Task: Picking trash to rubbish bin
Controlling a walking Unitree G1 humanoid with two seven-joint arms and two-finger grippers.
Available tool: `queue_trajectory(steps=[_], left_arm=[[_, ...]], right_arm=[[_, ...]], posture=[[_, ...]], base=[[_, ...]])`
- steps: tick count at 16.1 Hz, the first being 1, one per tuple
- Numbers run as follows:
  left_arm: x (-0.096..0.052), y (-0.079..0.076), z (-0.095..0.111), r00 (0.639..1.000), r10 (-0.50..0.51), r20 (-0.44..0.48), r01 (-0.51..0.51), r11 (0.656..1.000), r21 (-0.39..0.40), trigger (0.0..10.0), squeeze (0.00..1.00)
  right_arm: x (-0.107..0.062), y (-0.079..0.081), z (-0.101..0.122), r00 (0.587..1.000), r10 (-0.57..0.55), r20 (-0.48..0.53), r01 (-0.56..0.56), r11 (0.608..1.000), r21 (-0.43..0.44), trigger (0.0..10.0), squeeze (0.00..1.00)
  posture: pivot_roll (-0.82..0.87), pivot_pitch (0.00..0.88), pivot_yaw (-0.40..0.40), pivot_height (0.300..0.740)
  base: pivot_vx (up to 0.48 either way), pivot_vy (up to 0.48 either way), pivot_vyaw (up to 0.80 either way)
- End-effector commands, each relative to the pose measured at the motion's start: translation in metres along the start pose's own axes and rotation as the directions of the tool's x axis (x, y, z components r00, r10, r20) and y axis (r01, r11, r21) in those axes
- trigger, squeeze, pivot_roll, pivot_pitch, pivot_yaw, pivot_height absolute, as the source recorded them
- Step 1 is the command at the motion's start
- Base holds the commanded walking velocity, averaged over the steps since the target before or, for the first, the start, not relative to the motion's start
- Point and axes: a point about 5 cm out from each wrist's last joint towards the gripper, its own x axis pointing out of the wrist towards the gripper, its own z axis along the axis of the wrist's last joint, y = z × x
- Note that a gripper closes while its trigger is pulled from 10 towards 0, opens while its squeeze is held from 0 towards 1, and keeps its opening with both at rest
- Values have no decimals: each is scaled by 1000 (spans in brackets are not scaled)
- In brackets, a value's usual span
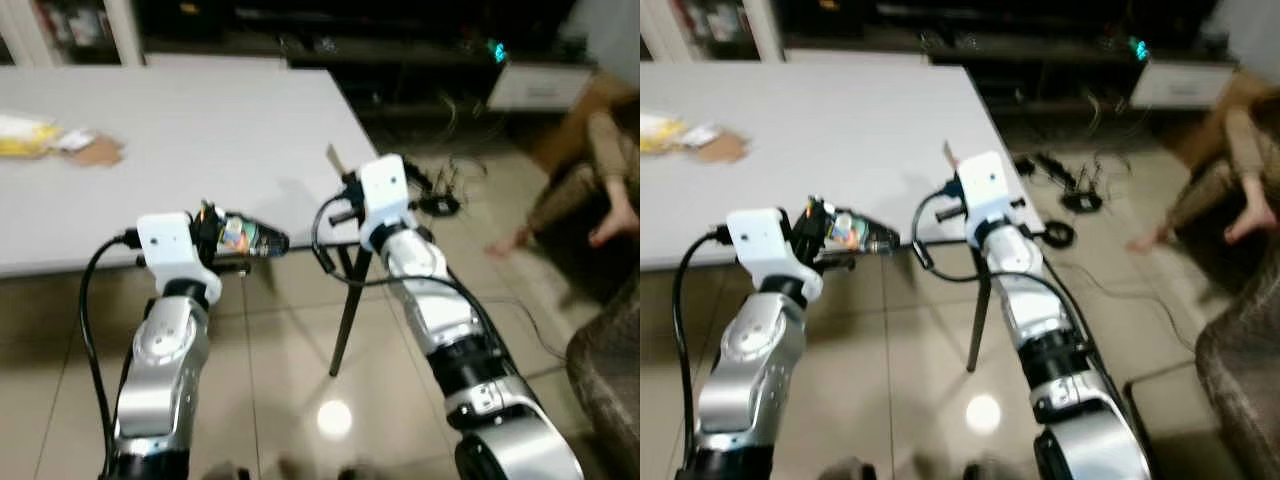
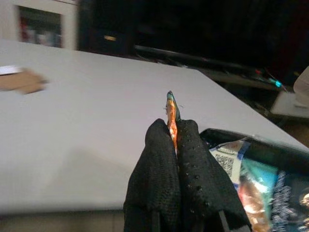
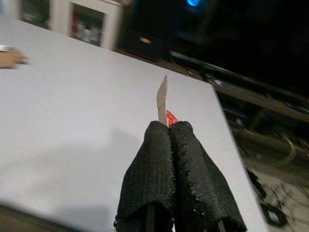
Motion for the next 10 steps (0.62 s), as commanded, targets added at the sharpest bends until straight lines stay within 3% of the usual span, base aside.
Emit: queue_trajectory(steps=[1, 10], left_arm=[[-1, -2, -4, 1000, -3, -22, 3, 1000, -15, 10000, 0], [-2, 4, -6, 1000, -11, -26, 8, 996, -85, 10000, 0]], right_arm=[[-1, -3, -1, 1000, -7, -7, 7, 1000, 10, 10000, 0], [-1, -4, -3, 1000, -8, -19, 8, 1000, 1, 10000, 0]], posture=[[-19, 47, -70, 740], [-25, 49, -74, 740]], base=[[-296, 0, 0], [0, 0, -45]])
